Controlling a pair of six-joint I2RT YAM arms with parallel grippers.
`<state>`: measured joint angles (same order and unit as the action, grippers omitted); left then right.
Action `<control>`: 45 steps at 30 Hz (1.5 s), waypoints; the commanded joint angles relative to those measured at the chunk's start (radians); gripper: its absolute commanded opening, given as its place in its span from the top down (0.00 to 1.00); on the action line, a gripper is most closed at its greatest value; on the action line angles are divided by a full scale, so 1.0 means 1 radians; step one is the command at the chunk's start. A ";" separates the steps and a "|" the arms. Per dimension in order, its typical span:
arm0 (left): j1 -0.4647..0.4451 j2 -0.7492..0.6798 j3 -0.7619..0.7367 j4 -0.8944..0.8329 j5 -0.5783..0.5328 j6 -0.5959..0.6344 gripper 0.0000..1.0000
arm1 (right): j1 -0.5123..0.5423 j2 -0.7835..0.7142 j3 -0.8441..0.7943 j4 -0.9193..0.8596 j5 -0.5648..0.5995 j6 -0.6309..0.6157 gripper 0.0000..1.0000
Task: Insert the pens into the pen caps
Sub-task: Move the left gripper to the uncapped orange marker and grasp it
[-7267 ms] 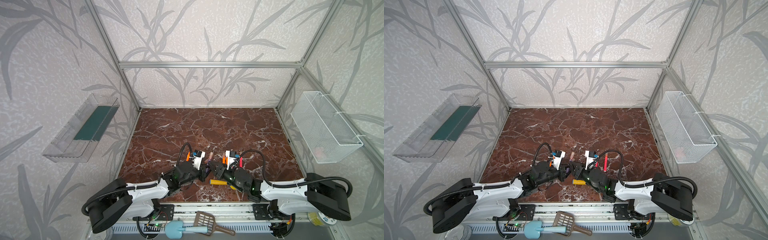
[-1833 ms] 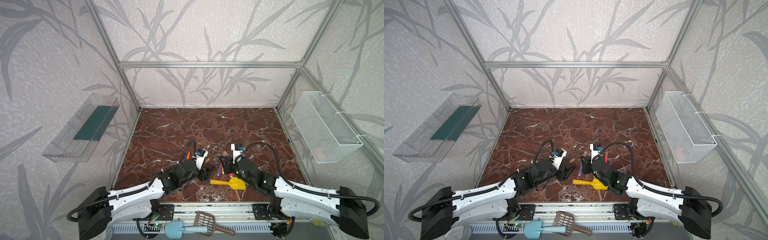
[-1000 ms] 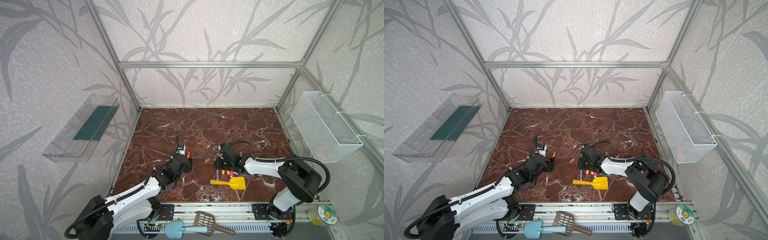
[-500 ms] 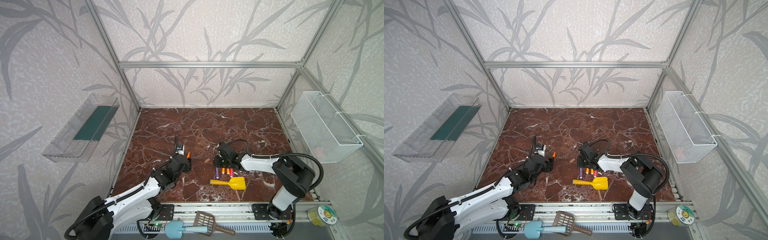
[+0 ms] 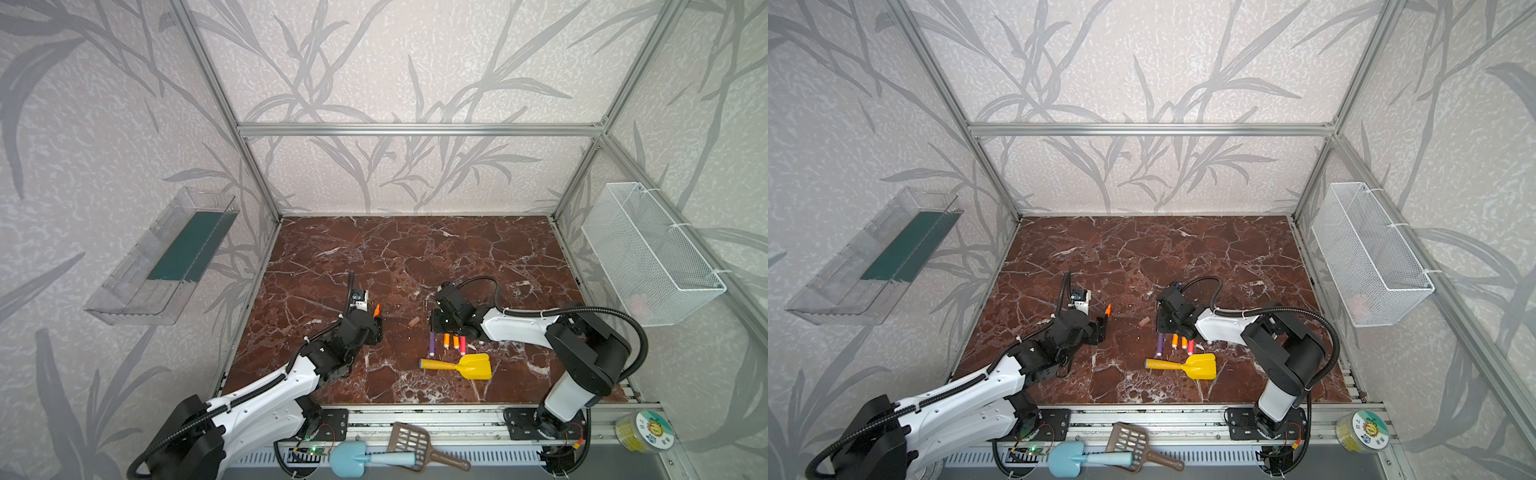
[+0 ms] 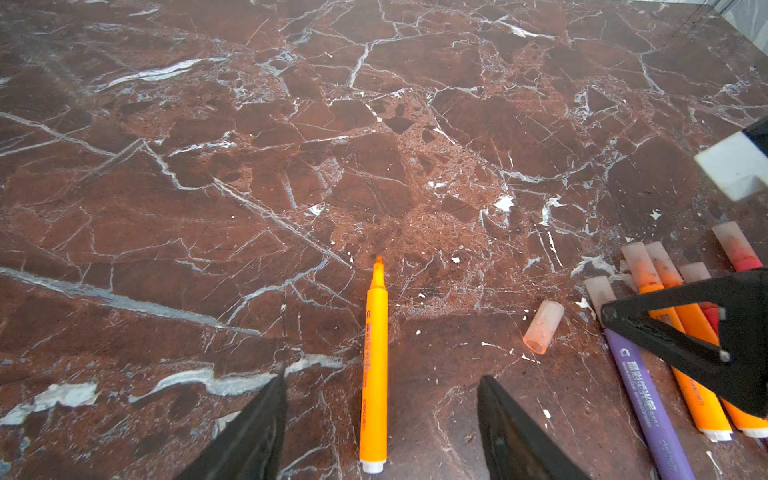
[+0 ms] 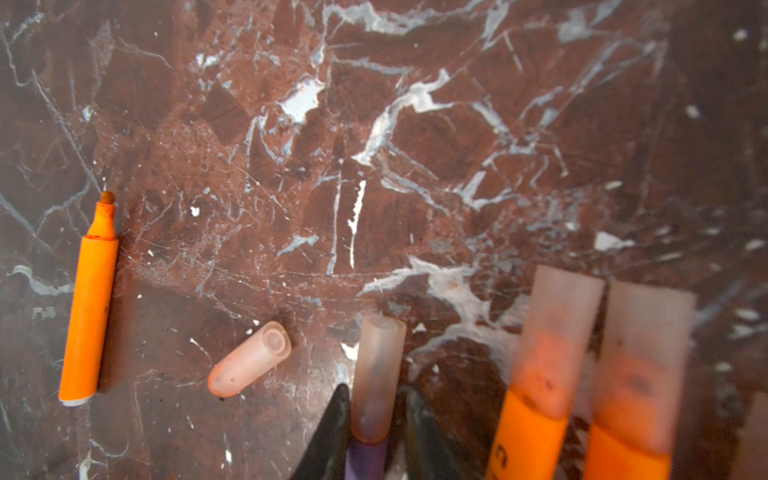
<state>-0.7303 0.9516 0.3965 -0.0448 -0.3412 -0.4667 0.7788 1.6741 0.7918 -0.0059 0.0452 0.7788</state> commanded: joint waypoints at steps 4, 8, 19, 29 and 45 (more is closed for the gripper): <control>0.011 0.028 -0.003 -0.001 0.004 -0.039 0.27 | -0.001 -0.118 -0.022 -0.113 0.071 -0.026 0.72; 0.014 0.081 0.005 0.009 0.034 -0.053 0.28 | 0.008 -0.192 -0.032 -0.119 0.071 -0.047 0.68; 0.017 0.249 0.032 0.031 0.059 -0.082 0.38 | 0.072 -0.398 -0.098 -0.158 0.140 -0.036 0.64; 0.037 0.408 0.060 0.072 0.057 -0.113 0.48 | 0.105 -0.526 -0.174 -0.162 0.192 -0.003 0.63; 0.045 0.485 0.105 0.068 0.103 -0.099 0.83 | 0.112 -0.594 -0.192 -0.182 0.214 -0.002 0.62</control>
<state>-0.6903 1.4212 0.4892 0.0395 -0.2665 -0.5526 0.8848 1.1069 0.6174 -0.1703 0.2367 0.7700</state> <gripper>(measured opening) 0.176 0.380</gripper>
